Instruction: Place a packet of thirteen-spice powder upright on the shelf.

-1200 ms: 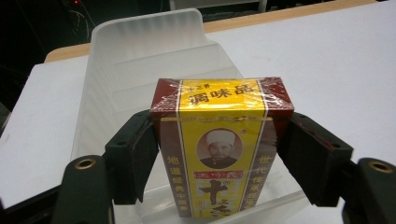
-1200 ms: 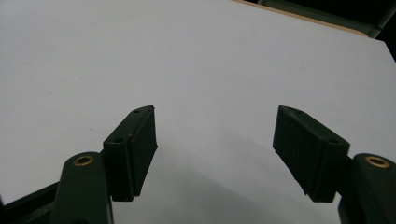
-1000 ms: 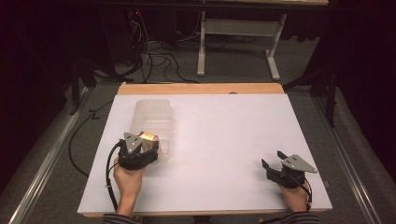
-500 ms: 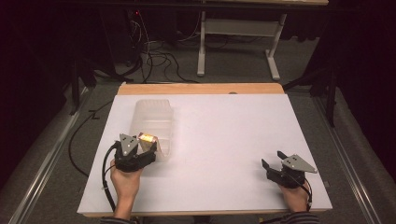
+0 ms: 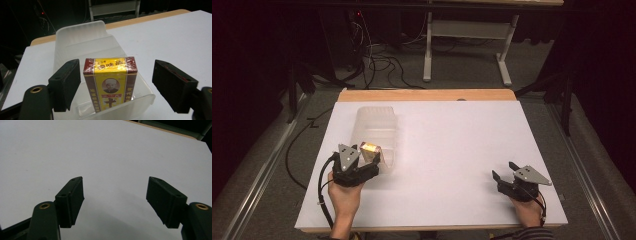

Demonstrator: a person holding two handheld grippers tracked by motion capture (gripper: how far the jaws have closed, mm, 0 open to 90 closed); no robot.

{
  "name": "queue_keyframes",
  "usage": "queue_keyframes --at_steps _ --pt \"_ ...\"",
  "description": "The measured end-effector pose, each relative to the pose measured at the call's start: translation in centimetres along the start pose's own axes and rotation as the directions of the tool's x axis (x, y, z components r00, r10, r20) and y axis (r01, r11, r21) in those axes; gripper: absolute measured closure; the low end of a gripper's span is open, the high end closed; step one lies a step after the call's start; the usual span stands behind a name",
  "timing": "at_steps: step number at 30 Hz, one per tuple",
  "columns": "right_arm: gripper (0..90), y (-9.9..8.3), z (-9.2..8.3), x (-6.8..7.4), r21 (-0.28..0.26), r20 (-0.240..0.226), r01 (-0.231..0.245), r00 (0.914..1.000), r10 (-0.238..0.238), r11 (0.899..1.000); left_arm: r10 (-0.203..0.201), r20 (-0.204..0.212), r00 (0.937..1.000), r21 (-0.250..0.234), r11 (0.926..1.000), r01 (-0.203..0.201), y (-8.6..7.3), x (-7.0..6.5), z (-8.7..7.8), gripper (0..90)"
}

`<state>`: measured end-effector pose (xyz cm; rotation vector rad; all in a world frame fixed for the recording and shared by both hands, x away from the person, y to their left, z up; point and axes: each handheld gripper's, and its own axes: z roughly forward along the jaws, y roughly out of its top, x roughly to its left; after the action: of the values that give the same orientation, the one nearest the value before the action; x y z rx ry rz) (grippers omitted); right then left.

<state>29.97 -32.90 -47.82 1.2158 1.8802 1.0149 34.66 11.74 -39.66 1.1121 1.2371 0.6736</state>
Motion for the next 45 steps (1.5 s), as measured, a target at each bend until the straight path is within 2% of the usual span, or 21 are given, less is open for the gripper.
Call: queue_keyframes --at_steps 4,16,24,29,42,45 --pt "30.7 0.0 0.0 0.0 0.001 0.001 0.002 1.0 -0.002 1.0 0.003 0.022 0.9997 -0.016 0.9999 -0.003 0.4 -0.6 -0.7 23.6" --pt "30.7 0.0 0.0 0.0 0.005 -0.001 0.003 1.0 -0.003 1.0 0.014 0.081 0.9966 -0.017 0.9998 -0.012 0.6 -2.0 -1.6 24.5" --pt "30.7 0.0 0.1 0.0 0.007 -0.002 0.003 1.0 -0.003 1.0 0.009 0.119 0.9929 0.002 1.0 -0.009 0.0 -3.0 -1.7 25.0" --pt "30.7 0.0 0.1 0.0 0.007 -0.001 0.01 0.9999 -0.01 1.0 0.033 0.133 0.9906 0.006 0.9994 -0.034 -0.5 -3.7 -1.7 25.2" --pt "30.7 0.1 0.1 0.0 0.009 0.0 0.011 0.9999 -0.011 1.0 0.015 0.173 0.9847 0.022 0.9996 -0.019 -1.1 -4.7 -1.6 25.6" --pt "30.7 0.1 0.1 0.0 0.01 0.0 0.012 0.9999 -0.012 1.0 0.002 0.183 0.9831 0.019 0.9998 -0.005 -1.2 -5.1 -1.6 25.7"
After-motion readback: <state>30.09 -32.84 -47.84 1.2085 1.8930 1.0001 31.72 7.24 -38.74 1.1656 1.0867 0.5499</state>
